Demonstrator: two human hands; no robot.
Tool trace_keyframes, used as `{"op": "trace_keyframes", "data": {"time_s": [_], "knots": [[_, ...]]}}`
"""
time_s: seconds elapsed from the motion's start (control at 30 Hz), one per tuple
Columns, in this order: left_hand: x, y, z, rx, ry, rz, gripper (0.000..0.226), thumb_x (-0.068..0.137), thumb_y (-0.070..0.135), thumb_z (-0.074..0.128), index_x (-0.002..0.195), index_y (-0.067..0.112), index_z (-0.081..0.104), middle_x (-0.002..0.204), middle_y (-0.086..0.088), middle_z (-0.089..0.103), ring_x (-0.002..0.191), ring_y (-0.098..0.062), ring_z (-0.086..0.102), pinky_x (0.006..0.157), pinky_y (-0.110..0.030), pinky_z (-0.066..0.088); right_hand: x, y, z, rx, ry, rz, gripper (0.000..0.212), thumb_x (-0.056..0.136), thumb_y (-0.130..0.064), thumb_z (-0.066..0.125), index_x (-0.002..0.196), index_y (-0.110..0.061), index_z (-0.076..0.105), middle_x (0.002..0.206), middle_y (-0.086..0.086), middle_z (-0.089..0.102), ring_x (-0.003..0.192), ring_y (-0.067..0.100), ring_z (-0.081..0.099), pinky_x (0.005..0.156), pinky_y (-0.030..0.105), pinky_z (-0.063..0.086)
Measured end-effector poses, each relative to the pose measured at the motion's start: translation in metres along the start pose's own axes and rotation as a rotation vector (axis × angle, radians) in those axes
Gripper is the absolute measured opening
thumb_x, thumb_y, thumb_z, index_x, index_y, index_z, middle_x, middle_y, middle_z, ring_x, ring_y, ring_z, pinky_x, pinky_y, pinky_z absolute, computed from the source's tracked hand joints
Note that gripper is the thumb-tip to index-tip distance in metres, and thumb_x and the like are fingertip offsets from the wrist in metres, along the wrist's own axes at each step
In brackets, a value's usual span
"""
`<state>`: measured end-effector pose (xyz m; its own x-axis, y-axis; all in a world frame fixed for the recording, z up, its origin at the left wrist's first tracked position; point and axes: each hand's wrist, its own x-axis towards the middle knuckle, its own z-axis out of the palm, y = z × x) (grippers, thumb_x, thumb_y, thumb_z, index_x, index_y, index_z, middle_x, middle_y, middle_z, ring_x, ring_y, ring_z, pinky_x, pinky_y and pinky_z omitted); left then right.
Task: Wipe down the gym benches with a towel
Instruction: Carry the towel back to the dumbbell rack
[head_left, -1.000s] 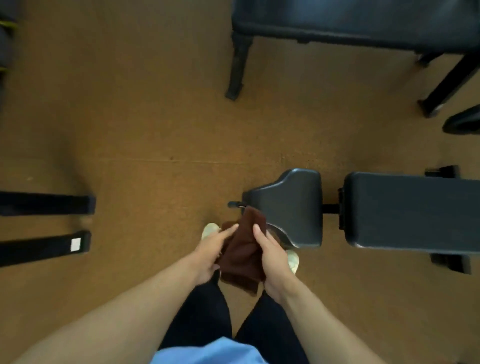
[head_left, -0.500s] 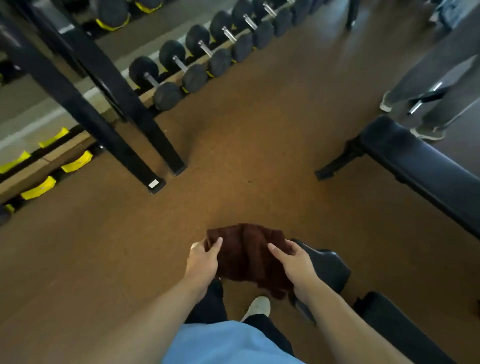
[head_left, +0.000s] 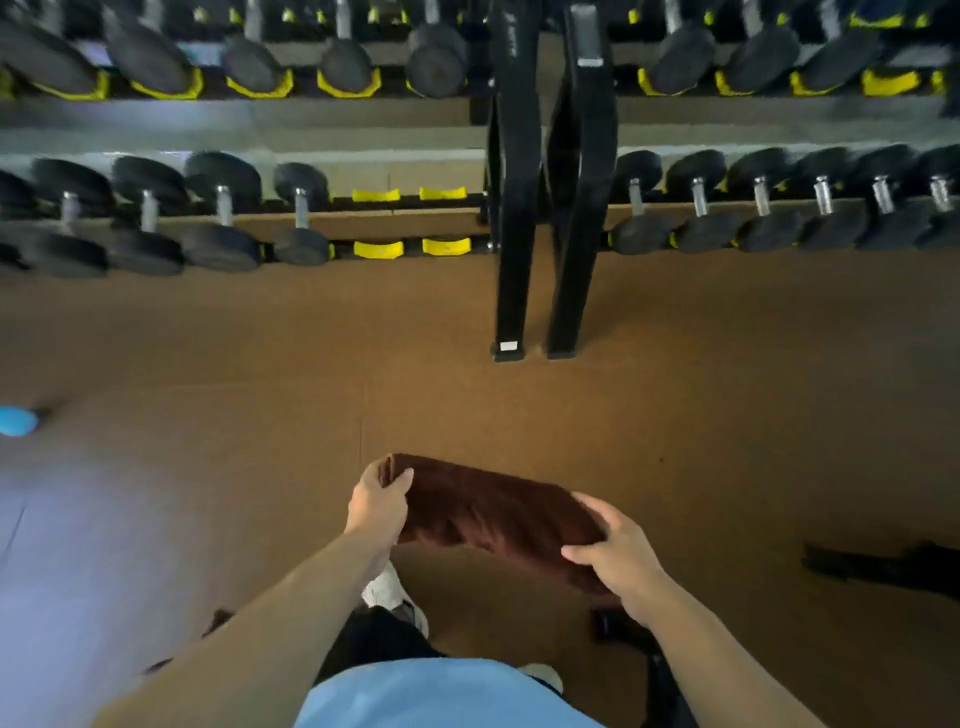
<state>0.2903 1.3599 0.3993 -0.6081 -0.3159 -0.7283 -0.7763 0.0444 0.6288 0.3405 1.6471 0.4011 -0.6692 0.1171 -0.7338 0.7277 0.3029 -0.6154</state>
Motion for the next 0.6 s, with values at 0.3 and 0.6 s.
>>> {"op": "trace_keyframes", "data": {"time_s": [0.3,0.6], "knots": [[0.122,0.034,-0.182,-0.149,0.244,-0.131,0.045,0.098,0.035,0.064,0.139,0.022,0.051,0.127,-0.009,0.064,0.113,-0.037,0.064,0.092,-0.05,0.056,0.071,-0.187,0.176,0.115,0.014,-0.141,0.049,0.085,-0.014,0.086,0.128,-0.032,0.068,0.125,-0.009,0.062,0.11,0.007,0.06,0.087,0.022,0.05],[0.198,0.082,-0.333,-0.325,0.317,-0.197,0.089,0.078,0.003,0.085,0.152,0.027,0.041,0.144,-0.008,0.053,0.12,-0.035,0.06,0.068,-0.044,0.061,0.144,-0.34,0.32,-0.339,-0.217,-0.22,0.049,0.099,-0.003,0.068,0.127,-0.043,0.069,0.14,-0.006,0.06,0.128,0.019,0.058,0.102,0.036,0.056]]}}
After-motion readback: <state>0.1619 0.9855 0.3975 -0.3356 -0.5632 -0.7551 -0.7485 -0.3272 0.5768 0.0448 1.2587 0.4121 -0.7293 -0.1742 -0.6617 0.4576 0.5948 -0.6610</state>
